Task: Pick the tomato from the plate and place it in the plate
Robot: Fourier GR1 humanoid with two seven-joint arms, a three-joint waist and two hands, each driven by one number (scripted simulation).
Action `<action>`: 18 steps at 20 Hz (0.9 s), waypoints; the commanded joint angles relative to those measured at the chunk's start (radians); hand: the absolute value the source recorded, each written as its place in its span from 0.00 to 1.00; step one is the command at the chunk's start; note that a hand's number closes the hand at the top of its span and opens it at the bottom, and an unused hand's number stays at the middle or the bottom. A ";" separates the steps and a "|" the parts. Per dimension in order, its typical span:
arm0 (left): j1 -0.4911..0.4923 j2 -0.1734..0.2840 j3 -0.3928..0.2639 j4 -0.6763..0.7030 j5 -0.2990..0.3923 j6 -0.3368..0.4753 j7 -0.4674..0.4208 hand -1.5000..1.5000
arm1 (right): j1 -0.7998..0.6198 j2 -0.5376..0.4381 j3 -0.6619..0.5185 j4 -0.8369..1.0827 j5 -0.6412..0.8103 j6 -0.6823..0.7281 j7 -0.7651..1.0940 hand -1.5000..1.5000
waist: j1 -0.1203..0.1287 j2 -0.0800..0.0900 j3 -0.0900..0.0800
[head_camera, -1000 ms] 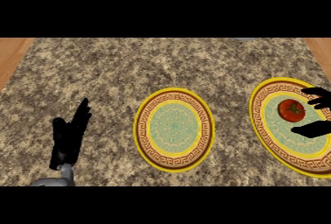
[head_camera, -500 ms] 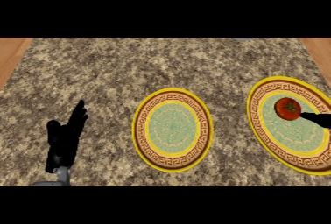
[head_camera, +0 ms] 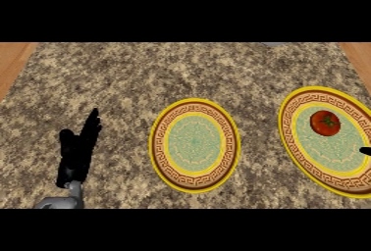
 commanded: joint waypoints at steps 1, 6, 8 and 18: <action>0.053 -0.015 -0.008 0.018 -0.009 -0.011 -0.078 0.50 | -0.019 -0.023 0.020 0.086 -0.022 0.019 -0.105 0.00 | 0.007 0.001 0.000; 0.021 -0.026 -0.002 0.029 -0.027 -0.013 -0.053 0.50 | 0.020 0.023 0.085 0.087 0.004 -0.064 -0.153 0.00 | 0.005 0.001 0.000; 0.042 0.000 0.033 0.038 0.002 -0.047 -0.088 0.50 | -0.014 -0.009 0.082 0.198 0.034 -0.098 -0.199 0.00 | 0.008 0.002 0.000; -0.018 -0.007 0.042 -0.029 -0.004 -0.051 0.038 0.50 | 0.000 -0.044 0.124 0.147 0.033 -0.173 -0.105 0.00 | 0.004 0.001 0.000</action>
